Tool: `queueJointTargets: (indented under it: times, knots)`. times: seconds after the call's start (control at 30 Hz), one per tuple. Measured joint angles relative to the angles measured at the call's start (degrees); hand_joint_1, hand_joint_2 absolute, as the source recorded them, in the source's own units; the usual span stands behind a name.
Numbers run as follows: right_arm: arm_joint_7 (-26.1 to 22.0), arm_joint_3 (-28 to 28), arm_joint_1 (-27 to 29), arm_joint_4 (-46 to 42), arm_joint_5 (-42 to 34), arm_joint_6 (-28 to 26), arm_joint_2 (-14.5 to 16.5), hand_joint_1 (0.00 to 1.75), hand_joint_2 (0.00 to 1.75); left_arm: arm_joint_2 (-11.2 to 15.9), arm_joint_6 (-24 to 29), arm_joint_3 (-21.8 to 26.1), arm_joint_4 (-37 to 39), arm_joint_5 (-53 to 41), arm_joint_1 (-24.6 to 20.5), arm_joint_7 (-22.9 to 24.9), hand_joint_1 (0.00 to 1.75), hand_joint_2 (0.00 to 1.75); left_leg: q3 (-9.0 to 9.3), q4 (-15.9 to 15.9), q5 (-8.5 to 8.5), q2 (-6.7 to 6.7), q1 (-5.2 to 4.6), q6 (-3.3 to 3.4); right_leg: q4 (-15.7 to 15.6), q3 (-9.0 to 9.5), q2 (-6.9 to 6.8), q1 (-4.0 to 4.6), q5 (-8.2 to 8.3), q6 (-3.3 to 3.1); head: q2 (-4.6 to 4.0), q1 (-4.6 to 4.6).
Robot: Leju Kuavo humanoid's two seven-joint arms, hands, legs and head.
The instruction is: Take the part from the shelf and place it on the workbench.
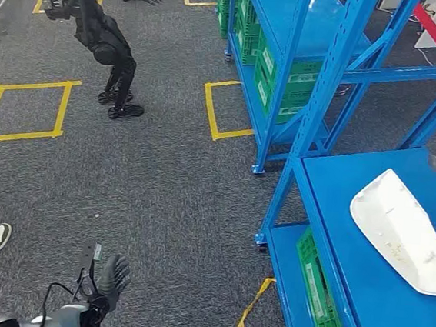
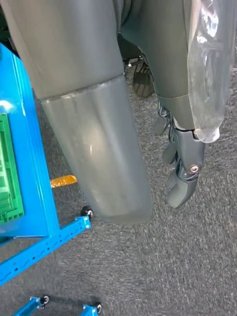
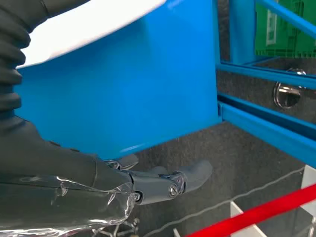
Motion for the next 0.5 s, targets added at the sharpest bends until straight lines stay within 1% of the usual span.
queueJointTargets:
  times: [0.13, 0.23, 0.37, 0.5]
  knots:
    - [0.44, 0.25, -0.01, -0.73, 1.14, 0.01, -0.77, 0.0, 1.75, 0.13, 0.01, 0.0, 0.0, 0.1, 0.12, -0.05, 0.0, 0.0, 0.0, 0.01, 0.0, -0.02, 0.0, 0.0, -0.01, 0.01, -0.04, 0.0, -0.01, 0.02, 0.0, -0.01]
    - [2.44, 0.59, -0.01, -2.28, 4.71, 1.1, -2.22, 0.0, 1.75, 0.35, 0.06, 0.0, 0.0, 0.37, 0.38, -0.28, 0.0, 0.0, 0.0, 0.01, 0.0, -0.03, 0.0, 0.0, -0.01, 0.0, -0.05, 0.0, -0.01, 0.02, 0.0, 0.0]
    - [5.71, 0.89, 0.11, -3.74, 9.21, 5.16, -4.67, 0.0, 1.75, 0.73, 0.07, 0.0, 0.0, 0.58, 0.66, -0.48, 0.0, 0.0, 0.0, 0.01, -0.01, -0.02, 0.0, 0.01, -0.01, -0.01, -0.03, -0.01, -0.01, 0.03, 0.0, -0.02]
    - [6.69, 1.17, 0.53, -4.14, 10.37, 10.61, -6.6, 0.0, 1.75, 0.9, 0.04, 0.0, 0.0, 0.58, 0.66, -0.48, 0.0, 0.0, 0.0, 0.01, -0.03, -0.02, 0.0, 0.04, -0.01, 0.0, -0.03, 0.0, -0.02, 0.03, 0.0, -0.02]
